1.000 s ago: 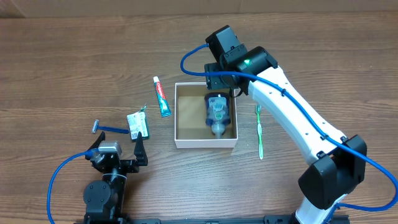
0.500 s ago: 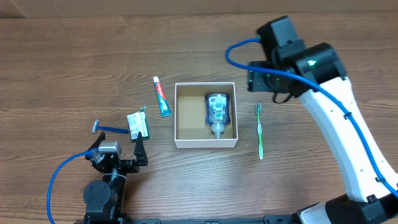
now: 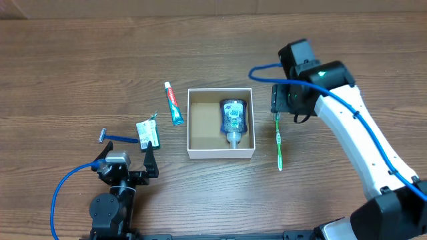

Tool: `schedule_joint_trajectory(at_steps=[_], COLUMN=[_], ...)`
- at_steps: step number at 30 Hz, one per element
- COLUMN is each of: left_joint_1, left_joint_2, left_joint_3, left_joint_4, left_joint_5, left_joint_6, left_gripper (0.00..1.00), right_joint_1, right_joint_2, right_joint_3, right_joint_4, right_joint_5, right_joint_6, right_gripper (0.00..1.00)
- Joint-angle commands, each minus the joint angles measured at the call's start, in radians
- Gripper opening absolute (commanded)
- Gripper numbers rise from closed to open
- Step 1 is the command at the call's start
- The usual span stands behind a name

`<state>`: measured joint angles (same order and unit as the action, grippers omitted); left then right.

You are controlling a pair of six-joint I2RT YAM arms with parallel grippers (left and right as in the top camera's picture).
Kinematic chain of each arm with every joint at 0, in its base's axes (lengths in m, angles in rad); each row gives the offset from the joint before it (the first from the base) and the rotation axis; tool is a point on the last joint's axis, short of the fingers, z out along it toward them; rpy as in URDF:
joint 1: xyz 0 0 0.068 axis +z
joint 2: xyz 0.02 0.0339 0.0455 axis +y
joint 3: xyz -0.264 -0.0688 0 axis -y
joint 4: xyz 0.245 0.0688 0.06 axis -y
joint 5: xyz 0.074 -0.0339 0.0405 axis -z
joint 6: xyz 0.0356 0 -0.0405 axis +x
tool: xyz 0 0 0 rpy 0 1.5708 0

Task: Pack container
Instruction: 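Release the bottle and move the right gripper to the green toothbrush, then grasp the green toothbrush with the right gripper and place it in the box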

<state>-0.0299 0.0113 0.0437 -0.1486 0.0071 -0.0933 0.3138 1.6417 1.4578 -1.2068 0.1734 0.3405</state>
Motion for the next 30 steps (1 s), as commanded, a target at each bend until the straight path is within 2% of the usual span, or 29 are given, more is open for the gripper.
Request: schedule_joint_trajectory(at_steps=[1, 12, 15, 17, 28, 30], left_joint_1=[0.01, 0.01, 0.01, 0.01, 0.01, 0.01], left_joint_2=[-0.006, -0.006, -0.006, -0.006, -0.006, -0.006], left_joint_3=[-0.008, -0.008, -0.008, -0.008, -0.008, -0.008], left_joint_4=[0.004, 0.004, 0.004, 0.004, 0.004, 0.004], left_joint_5=[-0.007, -0.007, -0.006, -0.007, -0.007, -0.006], left_joint_6=[0.023, 0.023, 0.023, 0.023, 0.023, 0.023], left_gripper=[1.0, 1.0, 1.0, 1.0, 1.0, 1.0], right_joint_1=[-0.006, -0.008, -0.008, -0.008, -0.008, -0.008], right_joint_2=[-0.009, -0.009, -0.009, -0.009, -0.009, -0.009], right_joint_3=[-0.121, -0.463, -0.505, -0.516, -0.643, -0.644], right_joint_4=[0.078, 0.384, 0.422, 0.437, 0.594, 0.602], right_joint_5=[0.005, -0.096, -0.087, -0.085, -0.086, -0.086], right_joint_6=[0.002, 0.0, 0.0, 0.001, 0.001, 0.001], right_gripper=[0.71, 0.66, 0.61, 0.54, 0.53, 0.47])
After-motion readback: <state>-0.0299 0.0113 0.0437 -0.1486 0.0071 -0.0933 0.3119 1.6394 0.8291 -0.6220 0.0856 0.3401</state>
